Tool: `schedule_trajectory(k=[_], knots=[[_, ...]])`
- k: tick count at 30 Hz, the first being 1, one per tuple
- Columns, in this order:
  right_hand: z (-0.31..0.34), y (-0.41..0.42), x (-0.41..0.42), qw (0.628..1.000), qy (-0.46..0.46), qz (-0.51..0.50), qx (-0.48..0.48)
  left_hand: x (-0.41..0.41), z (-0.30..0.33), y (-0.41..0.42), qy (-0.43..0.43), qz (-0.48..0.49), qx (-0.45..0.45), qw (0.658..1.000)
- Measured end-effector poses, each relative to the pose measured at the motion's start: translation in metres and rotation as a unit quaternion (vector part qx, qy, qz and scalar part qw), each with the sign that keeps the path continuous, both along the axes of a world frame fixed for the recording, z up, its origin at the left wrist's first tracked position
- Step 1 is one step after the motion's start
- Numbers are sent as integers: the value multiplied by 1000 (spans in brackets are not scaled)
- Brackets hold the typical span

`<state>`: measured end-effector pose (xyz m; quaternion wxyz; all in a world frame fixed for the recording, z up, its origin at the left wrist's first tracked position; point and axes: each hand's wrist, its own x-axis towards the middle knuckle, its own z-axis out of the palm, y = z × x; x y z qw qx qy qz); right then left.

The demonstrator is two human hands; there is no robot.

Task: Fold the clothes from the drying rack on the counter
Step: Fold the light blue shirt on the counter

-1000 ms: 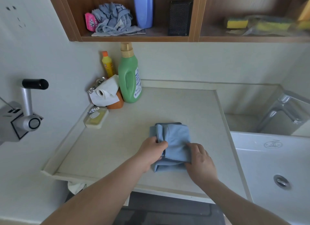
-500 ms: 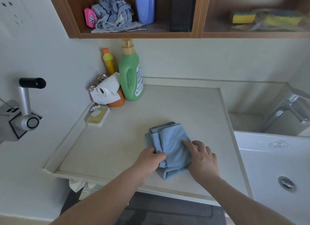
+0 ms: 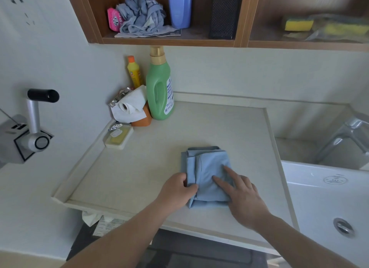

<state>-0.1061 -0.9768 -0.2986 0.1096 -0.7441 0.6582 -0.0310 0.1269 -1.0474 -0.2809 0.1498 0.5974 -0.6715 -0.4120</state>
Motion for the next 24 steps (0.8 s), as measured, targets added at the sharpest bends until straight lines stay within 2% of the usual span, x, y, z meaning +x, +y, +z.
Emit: schedule_trajectory(k=[4,7,8,10,12,14,20,24], knots=[[1,5,1,999,-25,32,-34,10,7,0,-48,-13,-76,996],[6,-2,4,990,-85,30,-105,21,4,13,7,-54,-91,994],[8,-6,8,987,-98,26,-123,25,1,19,0,-82,-112,990],[11,-15,19,985,-99,18,-138,31,-10,26,-69,-135,-202,968],[14,-26,32,991,-76,15,-112,29,-21,28,-128,-142,-282,940],[15,-36,43,996,-47,22,-72,23,-28,26,-153,-135,-316,926],[-3,-43,52,998,10,47,-33,24,-38,24,-200,-155,-290,923],[-10,-39,55,998,34,39,-39,28,-43,32,-271,-164,-347,883]])
